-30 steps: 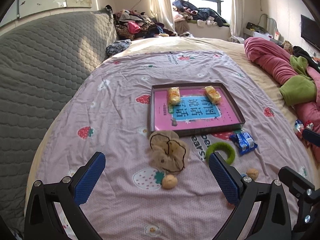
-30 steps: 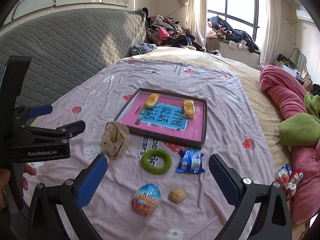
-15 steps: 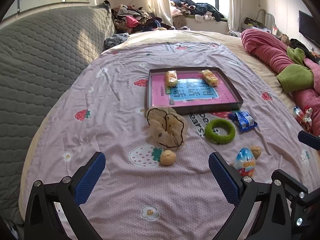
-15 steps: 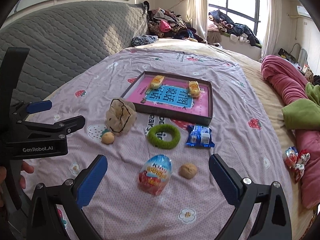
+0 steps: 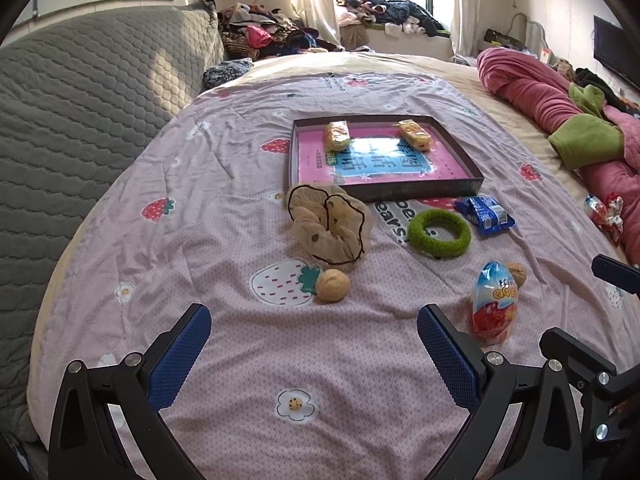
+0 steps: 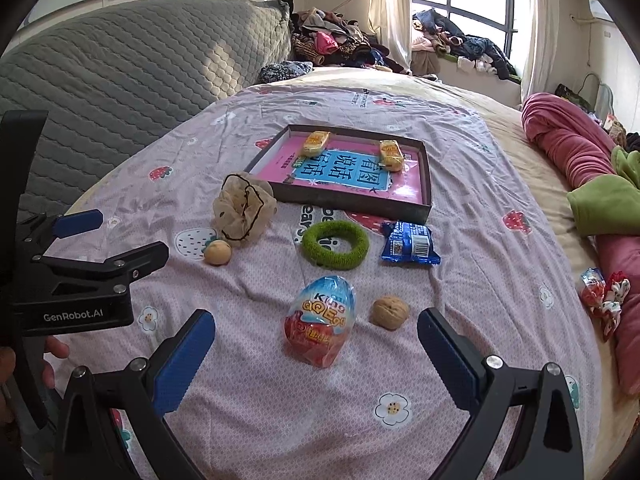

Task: Organize objects
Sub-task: 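Withdraw both grippers from the tray toward the walnut and the egg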

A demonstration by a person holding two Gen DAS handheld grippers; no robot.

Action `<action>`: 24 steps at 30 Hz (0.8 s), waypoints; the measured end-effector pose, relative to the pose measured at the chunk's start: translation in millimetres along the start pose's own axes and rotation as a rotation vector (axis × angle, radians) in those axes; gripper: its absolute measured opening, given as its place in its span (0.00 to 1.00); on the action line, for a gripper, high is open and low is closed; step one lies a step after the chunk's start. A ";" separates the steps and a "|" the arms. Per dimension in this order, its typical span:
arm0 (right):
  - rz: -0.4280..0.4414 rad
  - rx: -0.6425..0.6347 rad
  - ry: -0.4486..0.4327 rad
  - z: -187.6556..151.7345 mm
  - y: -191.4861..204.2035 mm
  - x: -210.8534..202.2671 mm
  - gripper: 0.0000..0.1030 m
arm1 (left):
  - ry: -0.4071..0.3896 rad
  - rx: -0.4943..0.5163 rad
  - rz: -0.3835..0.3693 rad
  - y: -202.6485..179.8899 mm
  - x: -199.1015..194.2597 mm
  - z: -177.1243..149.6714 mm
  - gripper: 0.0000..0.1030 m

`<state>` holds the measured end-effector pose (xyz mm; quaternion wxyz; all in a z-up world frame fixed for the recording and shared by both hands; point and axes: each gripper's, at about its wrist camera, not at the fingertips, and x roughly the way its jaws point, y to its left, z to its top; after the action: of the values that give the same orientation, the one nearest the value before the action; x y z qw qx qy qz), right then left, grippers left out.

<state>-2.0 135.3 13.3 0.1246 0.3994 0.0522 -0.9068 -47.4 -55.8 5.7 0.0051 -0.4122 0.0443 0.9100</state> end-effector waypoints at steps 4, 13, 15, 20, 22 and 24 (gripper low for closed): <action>-0.008 -0.003 -0.004 -4.7 4.2 0.4 0.99 | -0.008 -0.004 0.000 2.0 2.5 -5.8 1.00; -0.008 -0.014 -0.001 -12.6 12.2 4.7 0.99 | 0.001 -0.012 -0.001 7.8 13.1 -17.6 1.00; -0.015 -0.013 0.001 -14.7 12.8 6.2 0.99 | -0.004 -0.012 0.000 8.8 14.9 -19.6 1.00; -0.018 0.007 -0.001 -21.2 12.1 11.2 0.99 | -0.001 -0.007 -0.006 10.0 23.7 -24.1 1.00; -0.003 0.021 0.007 -23.7 11.9 14.7 0.99 | 0.006 -0.006 -0.010 9.7 28.1 -25.2 1.00; -0.007 0.022 0.009 -25.1 12.9 17.3 0.99 | 0.009 0.002 -0.006 8.3 33.1 -26.8 1.00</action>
<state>8.1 124.5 -16.3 0.1166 0.4047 0.0441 -0.9059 -49.5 -67.3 -36.1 0.0081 -0.4165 0.0437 0.9081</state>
